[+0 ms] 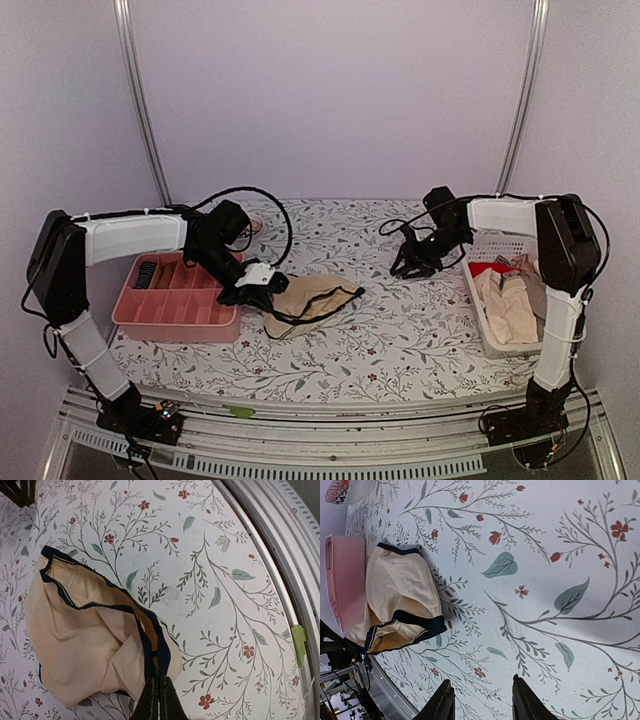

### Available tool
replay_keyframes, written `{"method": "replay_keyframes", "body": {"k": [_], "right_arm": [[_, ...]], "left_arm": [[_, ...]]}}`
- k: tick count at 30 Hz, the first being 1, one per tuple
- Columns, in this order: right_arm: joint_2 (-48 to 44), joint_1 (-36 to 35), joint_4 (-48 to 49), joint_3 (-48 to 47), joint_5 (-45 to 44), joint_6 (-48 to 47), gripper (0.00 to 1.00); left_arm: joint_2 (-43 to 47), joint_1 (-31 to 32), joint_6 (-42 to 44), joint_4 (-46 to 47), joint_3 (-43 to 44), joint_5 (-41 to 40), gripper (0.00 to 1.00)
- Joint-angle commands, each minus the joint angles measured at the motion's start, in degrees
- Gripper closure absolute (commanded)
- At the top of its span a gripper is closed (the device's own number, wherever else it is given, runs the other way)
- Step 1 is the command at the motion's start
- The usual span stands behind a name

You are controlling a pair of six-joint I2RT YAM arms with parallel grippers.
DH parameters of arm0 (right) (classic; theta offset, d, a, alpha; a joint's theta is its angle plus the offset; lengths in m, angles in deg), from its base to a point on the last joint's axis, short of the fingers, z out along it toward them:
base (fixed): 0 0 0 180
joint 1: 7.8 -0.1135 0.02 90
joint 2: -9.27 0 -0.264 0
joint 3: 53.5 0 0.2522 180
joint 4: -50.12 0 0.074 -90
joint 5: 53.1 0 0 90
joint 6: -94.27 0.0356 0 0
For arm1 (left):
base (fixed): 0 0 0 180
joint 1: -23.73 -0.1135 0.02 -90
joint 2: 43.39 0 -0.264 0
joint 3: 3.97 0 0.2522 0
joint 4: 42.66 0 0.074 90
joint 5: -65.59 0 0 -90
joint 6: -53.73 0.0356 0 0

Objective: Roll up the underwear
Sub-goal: Flatten out the underwear at the center of the board.

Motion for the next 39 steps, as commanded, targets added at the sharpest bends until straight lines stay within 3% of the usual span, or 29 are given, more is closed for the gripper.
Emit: {"method": "replay_keyframes", "body": {"k": [1,6,12,19,24,27,28,32,39], "right_arm": [[0.0,-4.6,2.9,-0.9,4.1,-5.3,0.6],[4.3,-5.8,1.0,-6.1,0.4,-5.3,0.6],[7.3,-8.6,0.7,-11.5,-0.8,-5.7,0.48],[14.4,-9.4,-2.0,-16.5,-1.3,-5.7,0.51],[16.9,-10.4,-2.6,-16.7,0.9,-5.0,0.62],[16.9,-10.6,-2.9,-16.2,3.4,-5.4,0.96],[15.7,-10.5,-2.7,-15.7,4.0,-5.2,1.0],[7.9,-7.1,2.4,-10.0,7.4,-1.0,1.0],[-8.3,0.3,17.7,1.9,14.6,15.1,1.0]], "left_arm": [[-0.2,0.1,3.0,1.9,-0.1,-2.0,1.0],[0.1,-0.1,3.9,1.4,-0.5,-1.4,1.0],[-0.2,-0.1,4.6,1.3,-0.7,-1.7,1.0],[-0.4,-0.1,4.3,1.5,-0.3,-1.8,1.0],[-0.2,-0.4,2.2,3.0,-0.3,-2.5,1.0],[0.0,-1.4,-1.7,5.1,0.7,-1.9,1.0],[0.1,-2.0,-4.3,5.8,1.4,-1.6,1.0],[0.6,-6.8,-12.7,8.1,5.4,1.0,1.0],[3.2,-13.4,-22.9,13.3,9.7,3.9,1.0]]}}
